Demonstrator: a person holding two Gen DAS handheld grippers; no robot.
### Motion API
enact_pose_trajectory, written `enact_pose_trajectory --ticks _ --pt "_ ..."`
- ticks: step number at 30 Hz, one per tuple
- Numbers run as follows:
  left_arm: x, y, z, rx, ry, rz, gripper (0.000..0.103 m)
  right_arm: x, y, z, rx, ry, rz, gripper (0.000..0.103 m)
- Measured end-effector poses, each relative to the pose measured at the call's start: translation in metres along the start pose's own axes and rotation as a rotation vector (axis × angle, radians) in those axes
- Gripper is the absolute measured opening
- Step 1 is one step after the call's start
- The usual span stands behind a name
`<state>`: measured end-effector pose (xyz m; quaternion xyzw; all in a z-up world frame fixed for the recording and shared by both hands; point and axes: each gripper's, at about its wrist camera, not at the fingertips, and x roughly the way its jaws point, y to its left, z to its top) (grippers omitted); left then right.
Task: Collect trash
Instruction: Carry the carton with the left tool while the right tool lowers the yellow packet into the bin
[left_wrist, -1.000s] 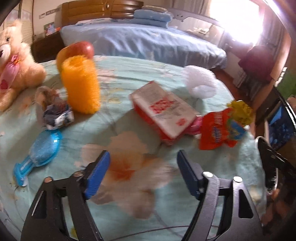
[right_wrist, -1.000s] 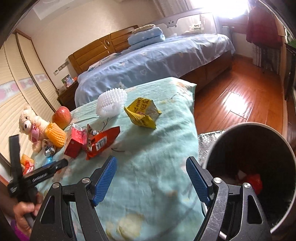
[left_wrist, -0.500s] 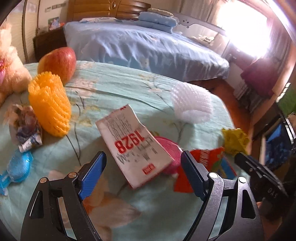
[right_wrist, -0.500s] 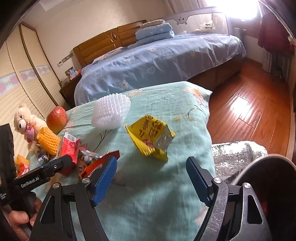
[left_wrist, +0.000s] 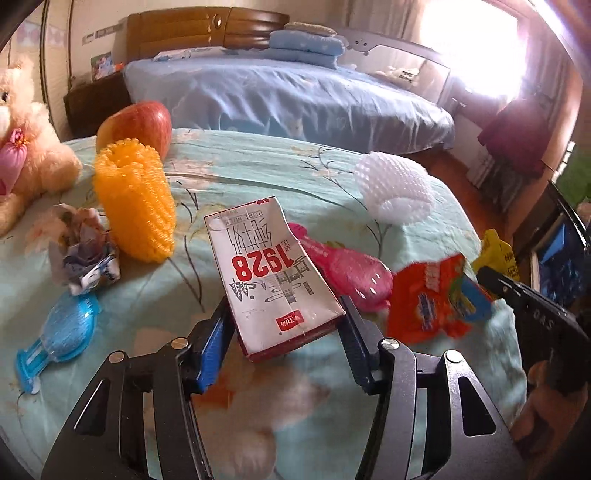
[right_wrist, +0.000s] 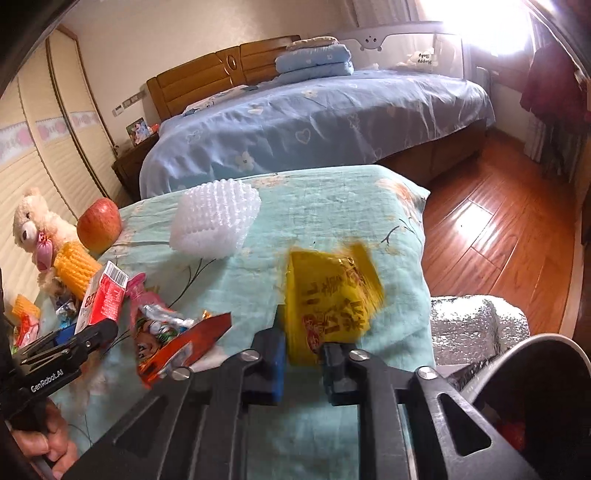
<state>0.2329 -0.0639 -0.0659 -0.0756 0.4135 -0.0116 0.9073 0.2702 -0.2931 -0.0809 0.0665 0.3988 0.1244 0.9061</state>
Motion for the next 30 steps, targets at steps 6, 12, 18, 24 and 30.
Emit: enact_pose_trajectory --ticks 6,12,18,24,30 --pt "-0.026 -0.014 -0.020 0.081 -0.021 -0.060 0.055 -0.026 0.003 -0.019 0.019 -0.018 0.028 0.014" --pt "-0.043 -0.037 -0.037 0.160 -0.033 -0.113 0.055 -0.055 0.002 -0.040 0.050 -0.037 0.048 0.013" --pt "-0.053 -0.067 -0.054 0.235 -0.036 -0.166 0.055 -0.083 -0.010 -0.058 0.098 -0.061 0.046 0.014" --pt "-0.062 -0.095 -0.064 0.290 -0.037 -0.214 0.055 -0.105 -0.029 -0.076 0.143 -0.075 0.017 0.014" --pt "-0.066 -0.126 -0.075 0.354 -0.020 -0.261 0.055 -0.120 -0.052 -0.091 0.187 -0.079 -0.023 0.014"
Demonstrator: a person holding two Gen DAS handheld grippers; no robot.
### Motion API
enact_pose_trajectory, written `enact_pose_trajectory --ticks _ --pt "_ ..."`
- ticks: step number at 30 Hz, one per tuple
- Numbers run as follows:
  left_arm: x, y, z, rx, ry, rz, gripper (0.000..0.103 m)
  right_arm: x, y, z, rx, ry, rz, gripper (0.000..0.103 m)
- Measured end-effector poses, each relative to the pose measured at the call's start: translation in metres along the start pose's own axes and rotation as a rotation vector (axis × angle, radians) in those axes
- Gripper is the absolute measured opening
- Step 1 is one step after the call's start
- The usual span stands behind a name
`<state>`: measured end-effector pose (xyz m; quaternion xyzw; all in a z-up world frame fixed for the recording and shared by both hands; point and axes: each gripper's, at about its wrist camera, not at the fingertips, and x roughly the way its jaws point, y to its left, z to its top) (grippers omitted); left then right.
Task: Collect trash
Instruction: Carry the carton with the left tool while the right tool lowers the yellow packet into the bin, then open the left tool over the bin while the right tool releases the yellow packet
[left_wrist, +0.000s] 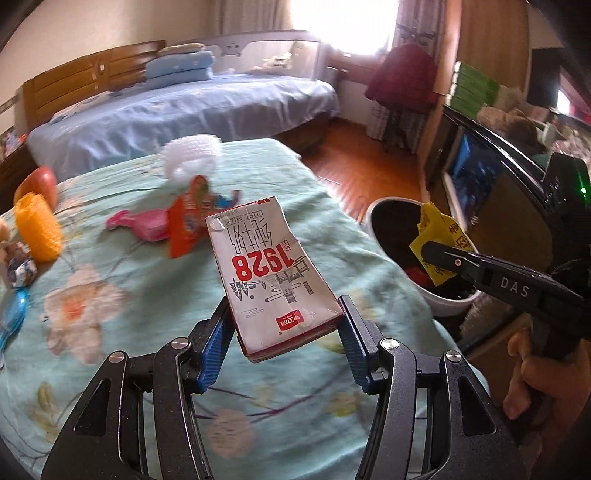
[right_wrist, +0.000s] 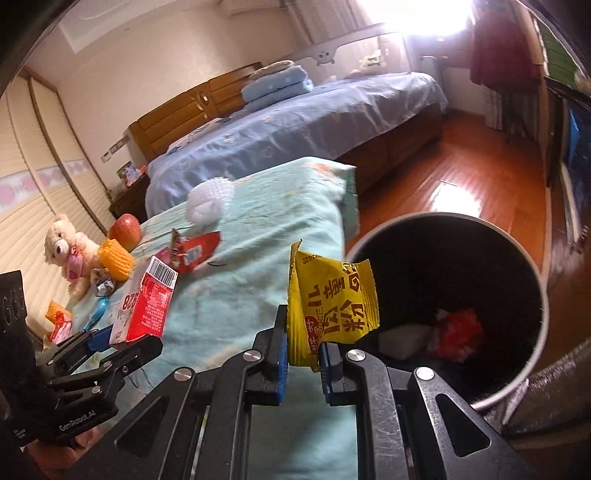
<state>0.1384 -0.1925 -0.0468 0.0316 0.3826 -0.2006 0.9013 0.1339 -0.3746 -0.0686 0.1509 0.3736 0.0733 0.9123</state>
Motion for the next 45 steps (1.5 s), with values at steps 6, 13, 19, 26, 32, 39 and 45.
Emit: enact_pose_trajectory --ticks 6,13,19,26,32,39,45 --pt "0.005 -0.028 0.004 0.054 0.008 -0.032 0.055 -0.011 -0.019 -0.005 0.024 -0.009 -0.034 0.014" --pt "0.013 -0.046 0.013 0.100 0.018 -0.059 0.055 -0.016 -0.038 -0.009 0.046 -0.008 -0.069 0.014" --pt "0.022 -0.060 0.016 0.130 0.033 -0.079 0.055 -0.018 -0.050 -0.008 0.060 -0.010 -0.080 0.014" --pt "0.033 -0.076 0.020 0.159 0.055 -0.103 0.055 -0.015 -0.060 -0.003 0.069 -0.003 -0.089 0.014" --pt "0.043 -0.087 0.027 0.170 0.070 -0.123 0.055 -0.012 -0.070 0.002 0.075 0.000 -0.095 0.014" --pt "0.054 -0.101 0.037 0.191 0.083 -0.140 0.055 -0.006 -0.080 0.005 0.091 0.011 -0.095 0.014" --pt "0.063 -0.108 0.041 0.202 0.101 -0.156 0.055 -0.002 -0.087 0.008 0.098 0.019 -0.094 0.014"
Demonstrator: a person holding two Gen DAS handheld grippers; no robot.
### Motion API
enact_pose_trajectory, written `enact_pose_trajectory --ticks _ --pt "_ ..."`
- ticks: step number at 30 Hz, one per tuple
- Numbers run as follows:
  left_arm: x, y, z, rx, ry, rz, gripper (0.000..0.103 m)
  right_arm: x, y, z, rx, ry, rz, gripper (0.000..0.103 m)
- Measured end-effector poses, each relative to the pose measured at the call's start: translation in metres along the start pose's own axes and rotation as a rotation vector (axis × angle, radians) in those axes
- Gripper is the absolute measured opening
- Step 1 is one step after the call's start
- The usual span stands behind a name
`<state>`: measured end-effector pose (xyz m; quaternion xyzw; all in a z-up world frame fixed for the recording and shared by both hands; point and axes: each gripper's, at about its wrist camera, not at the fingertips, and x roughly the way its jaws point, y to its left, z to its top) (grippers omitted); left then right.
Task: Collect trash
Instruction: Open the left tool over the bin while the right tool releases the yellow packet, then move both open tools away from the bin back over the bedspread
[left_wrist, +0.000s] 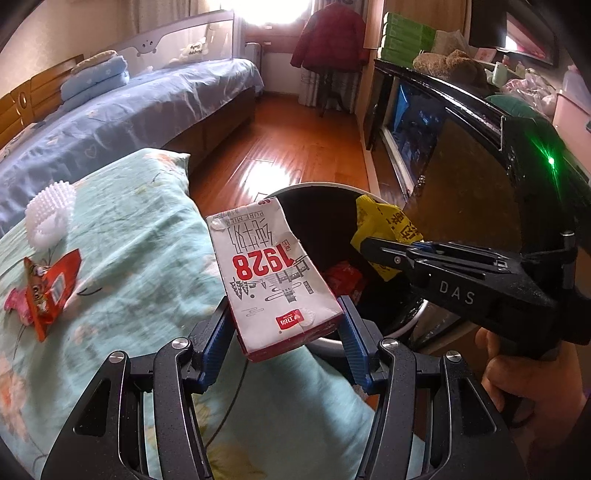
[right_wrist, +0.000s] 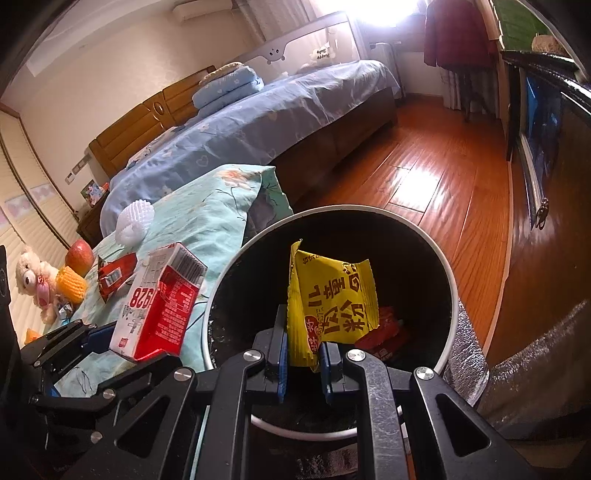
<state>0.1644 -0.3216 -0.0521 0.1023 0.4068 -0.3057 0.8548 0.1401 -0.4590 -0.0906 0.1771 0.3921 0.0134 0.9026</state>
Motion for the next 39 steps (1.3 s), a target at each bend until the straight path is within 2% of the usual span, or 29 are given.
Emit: enact_pose_trajectory --ticks 14,22,23,26,27,28,33,39 --pt "0.017 -0.003 0.009 -0.003 0.030 -0.026 0.055 0.009 -0.013 0.009 0.034 0.017 -0.002 0.014" --pt "0.016 -0.002 0.010 -0.020 0.028 -0.047 0.057 0.009 -0.017 0.012 0.056 0.020 -0.002 0.020" --pt "0.014 -0.001 0.009 -0.022 0.025 -0.045 0.057 0.009 -0.018 0.012 0.059 0.020 -0.003 0.021" --pt "0.007 0.005 0.002 -0.039 0.018 -0.041 0.060 0.010 -0.019 0.011 0.071 0.025 -0.001 0.036" --pt "0.004 0.008 -0.002 -0.048 0.014 -0.038 0.061 0.010 -0.019 0.011 0.074 0.026 0.001 0.049" --pt "0.000 0.011 -0.005 -0.058 0.010 -0.035 0.063 0.009 -0.018 0.010 0.073 0.024 -0.002 0.055" --pt "-0.020 0.026 -0.017 -0.112 -0.022 -0.027 0.065 0.005 -0.011 0.006 0.073 0.011 0.006 0.055" --pt "-0.043 0.049 -0.035 -0.170 -0.059 0.017 0.066 -0.003 0.005 0.005 0.056 -0.010 0.017 0.056"
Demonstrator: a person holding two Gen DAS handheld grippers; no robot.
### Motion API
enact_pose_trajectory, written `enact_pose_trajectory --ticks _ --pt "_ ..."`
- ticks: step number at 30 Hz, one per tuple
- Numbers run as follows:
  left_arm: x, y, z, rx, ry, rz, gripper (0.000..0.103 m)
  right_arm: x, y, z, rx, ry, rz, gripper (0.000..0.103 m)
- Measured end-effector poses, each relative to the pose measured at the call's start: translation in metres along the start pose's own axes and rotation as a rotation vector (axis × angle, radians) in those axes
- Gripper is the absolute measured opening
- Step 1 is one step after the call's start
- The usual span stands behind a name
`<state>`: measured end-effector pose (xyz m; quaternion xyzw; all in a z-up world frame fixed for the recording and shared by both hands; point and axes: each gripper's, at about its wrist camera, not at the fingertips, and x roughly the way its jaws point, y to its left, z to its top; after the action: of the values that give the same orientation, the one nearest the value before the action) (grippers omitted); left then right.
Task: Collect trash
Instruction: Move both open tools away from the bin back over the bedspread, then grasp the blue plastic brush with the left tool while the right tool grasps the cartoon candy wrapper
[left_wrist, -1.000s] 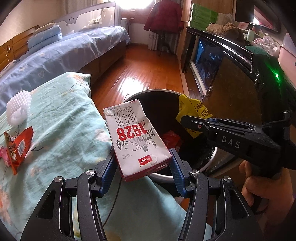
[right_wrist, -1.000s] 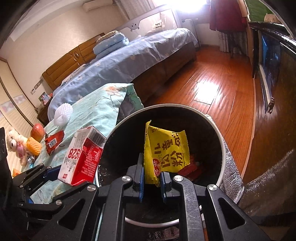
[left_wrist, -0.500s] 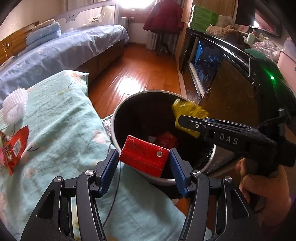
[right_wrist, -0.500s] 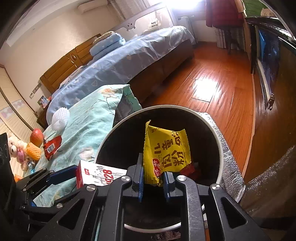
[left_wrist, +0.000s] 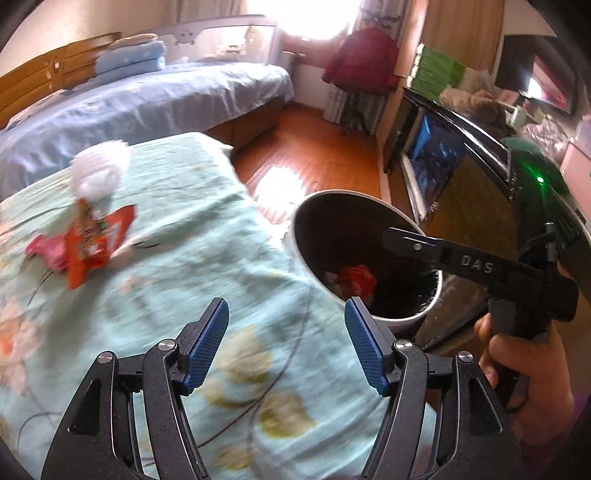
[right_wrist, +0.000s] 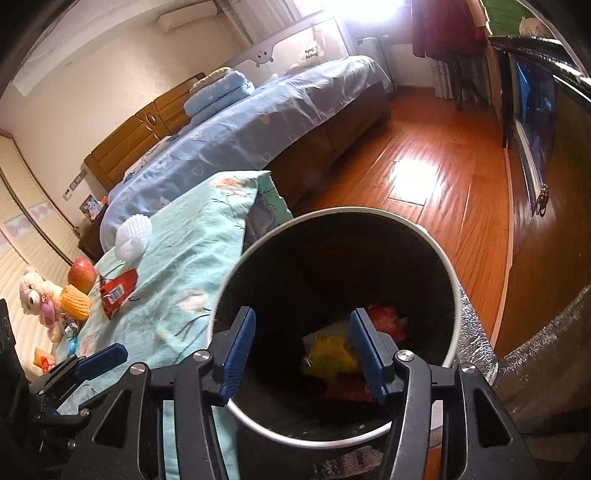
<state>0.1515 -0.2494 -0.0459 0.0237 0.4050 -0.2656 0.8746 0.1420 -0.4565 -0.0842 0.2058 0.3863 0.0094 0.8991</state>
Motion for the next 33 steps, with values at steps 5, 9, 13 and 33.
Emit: enact_pose_trajectory --ticks 5,9,13,33 --pt "-0.018 0.027 -0.012 -0.056 -0.022 0.048 0.067 -0.005 0.021 -0.004 -0.024 -0.017 0.024 0.061" --pt "-0.029 0.047 -0.022 -0.092 -0.030 0.076 0.067 -0.004 0.043 -0.010 -0.053 -0.015 0.054 0.067" --pt "-0.041 0.065 -0.035 -0.125 -0.029 0.110 0.067 0.002 0.069 -0.020 -0.083 0.000 0.091 0.069" --pt "-0.099 0.161 -0.086 -0.290 -0.075 0.288 0.074 0.034 0.187 -0.052 -0.272 0.065 0.170 0.093"
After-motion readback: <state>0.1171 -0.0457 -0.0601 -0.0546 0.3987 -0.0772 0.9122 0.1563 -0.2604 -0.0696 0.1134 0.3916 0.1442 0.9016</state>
